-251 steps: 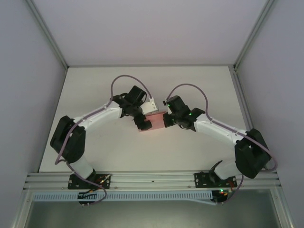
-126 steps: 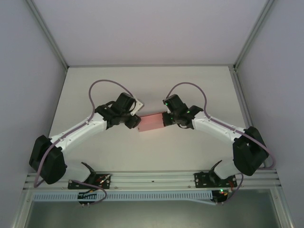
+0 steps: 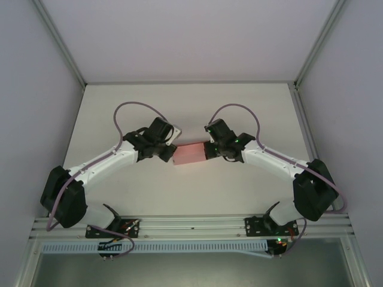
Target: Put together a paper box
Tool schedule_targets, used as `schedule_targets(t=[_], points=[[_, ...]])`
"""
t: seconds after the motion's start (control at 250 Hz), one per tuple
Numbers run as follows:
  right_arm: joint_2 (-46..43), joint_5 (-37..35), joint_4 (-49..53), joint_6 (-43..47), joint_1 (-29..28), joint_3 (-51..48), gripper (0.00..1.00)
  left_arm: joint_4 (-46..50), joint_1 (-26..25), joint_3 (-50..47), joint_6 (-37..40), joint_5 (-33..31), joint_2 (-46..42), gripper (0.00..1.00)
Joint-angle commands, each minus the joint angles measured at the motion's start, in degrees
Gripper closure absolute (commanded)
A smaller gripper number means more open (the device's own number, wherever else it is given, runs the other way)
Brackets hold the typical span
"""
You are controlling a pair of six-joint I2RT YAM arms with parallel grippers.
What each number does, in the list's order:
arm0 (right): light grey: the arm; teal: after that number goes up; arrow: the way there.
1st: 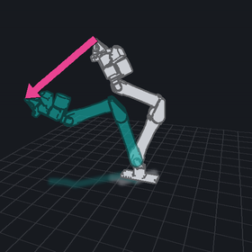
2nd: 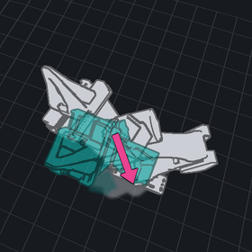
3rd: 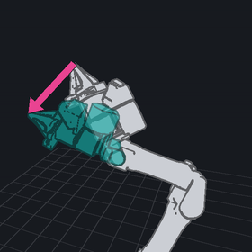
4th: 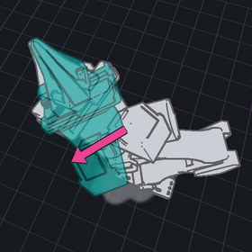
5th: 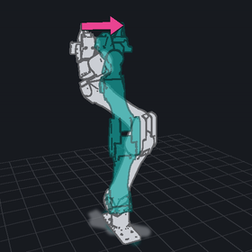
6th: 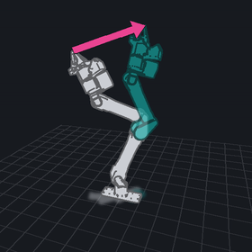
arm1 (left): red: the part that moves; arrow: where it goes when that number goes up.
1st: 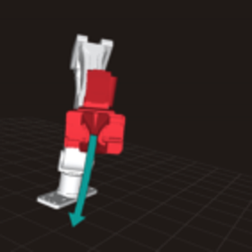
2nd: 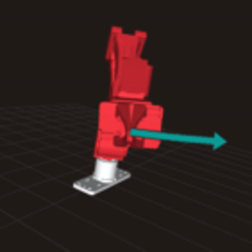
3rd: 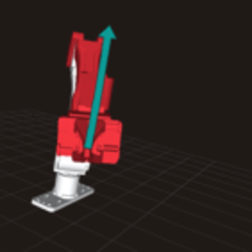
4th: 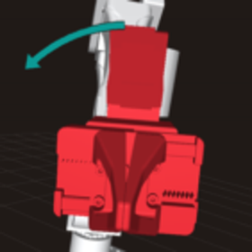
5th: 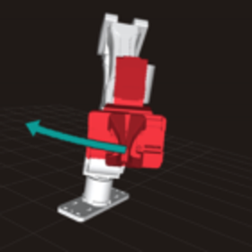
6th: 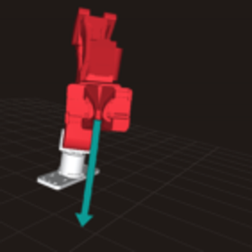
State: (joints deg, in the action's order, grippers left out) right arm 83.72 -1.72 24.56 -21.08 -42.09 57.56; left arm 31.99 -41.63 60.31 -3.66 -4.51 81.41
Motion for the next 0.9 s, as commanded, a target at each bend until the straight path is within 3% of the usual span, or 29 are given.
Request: schedule_targets(t=[0.0, 0.299, 0.423, 0.894], points=[[2.2, 0.2, 5.7, -0.5, -1.6, -0.4, 1.0, -0.2, -0.2, 2.7, -5.0, 0.6, 1.0, 1.0], [1.9, -1.4, 6.8, -2.6, -2.9, -0.1, 1.0, 7.4, 4.2, 9.9, -21.9, 12.6, 4.2, 1.0], [1.9, -1.0, 5.9, -3.5, -3.2, -0.2, 1.0, 6.4, 6.5, 9.2, -26.1, 20.7, 4.5, 1.0], [3.7, -0.5, 6.6, -4.2, -3.4, 0.4, 1.0, 8.0, 9.5, 12.3, -30.6, 26.3, 6.3, 1.0]])
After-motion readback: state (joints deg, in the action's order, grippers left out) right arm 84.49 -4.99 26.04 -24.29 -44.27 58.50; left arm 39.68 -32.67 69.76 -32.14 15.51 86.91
